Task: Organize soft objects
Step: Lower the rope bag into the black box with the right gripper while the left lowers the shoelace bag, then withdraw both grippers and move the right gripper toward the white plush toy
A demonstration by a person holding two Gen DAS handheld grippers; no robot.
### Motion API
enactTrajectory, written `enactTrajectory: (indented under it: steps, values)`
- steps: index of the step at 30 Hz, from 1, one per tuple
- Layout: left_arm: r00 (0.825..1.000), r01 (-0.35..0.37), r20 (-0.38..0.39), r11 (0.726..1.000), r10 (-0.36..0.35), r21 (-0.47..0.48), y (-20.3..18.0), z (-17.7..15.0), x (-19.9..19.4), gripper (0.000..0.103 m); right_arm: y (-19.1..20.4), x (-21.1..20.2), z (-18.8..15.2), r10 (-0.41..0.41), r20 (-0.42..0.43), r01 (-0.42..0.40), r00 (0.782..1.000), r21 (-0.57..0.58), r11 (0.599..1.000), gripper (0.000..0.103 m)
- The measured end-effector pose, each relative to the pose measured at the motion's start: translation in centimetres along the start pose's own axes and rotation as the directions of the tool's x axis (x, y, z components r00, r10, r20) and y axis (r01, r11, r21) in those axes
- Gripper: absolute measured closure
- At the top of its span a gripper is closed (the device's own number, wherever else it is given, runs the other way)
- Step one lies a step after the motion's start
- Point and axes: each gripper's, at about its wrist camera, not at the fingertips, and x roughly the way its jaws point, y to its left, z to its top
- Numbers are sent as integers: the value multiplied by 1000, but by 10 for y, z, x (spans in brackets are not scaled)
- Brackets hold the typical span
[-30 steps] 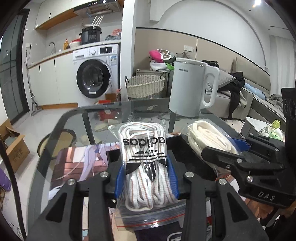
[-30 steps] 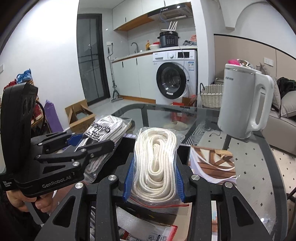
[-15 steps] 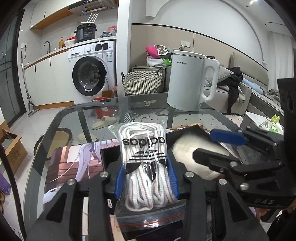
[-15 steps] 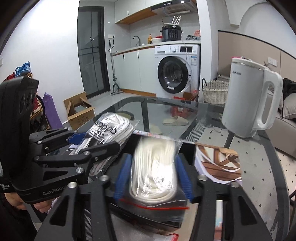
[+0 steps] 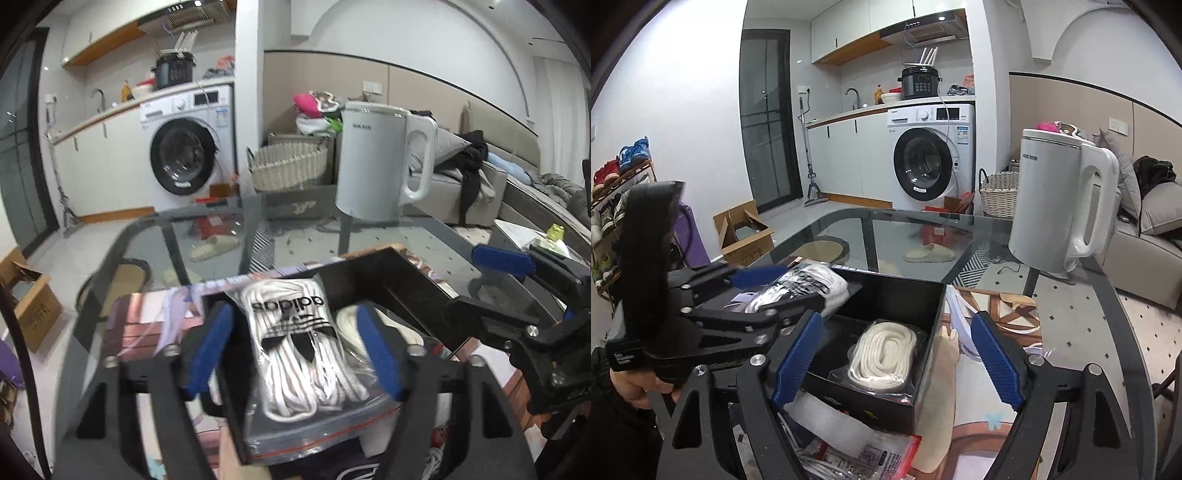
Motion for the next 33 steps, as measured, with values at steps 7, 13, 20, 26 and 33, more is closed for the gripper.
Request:
enactTrajectory:
  steps: [7, 13, 20, 26, 33]
  values:
    - [998, 39, 55, 996, -35, -76, 18, -10, -40, 0, -6, -22, -11, -2, 2, 2, 1000, 37, 999, 5]
    - [999, -19, 29, 994, 22, -110, 29, -23, -52, 0, -2, -48, -20, -16, 29, 14, 999, 45, 999, 3]
    - [1000, -27, 12, 991, 29, -134, 23, -46, -71, 0, 2, -63, -39, -1, 0, 1, 1000, 65, 998, 0]
    - [999, -34, -14, 994, 33, -108, 8, -80, -81, 0, 17, -69, -75, -28, -82, 31, 996, 30, 999, 0]
    - [998, -11, -62, 996, 5, -93, -8, -102, -84, 0, 25, -70, -109, 25, -154, -17, 988, 53, 998, 0]
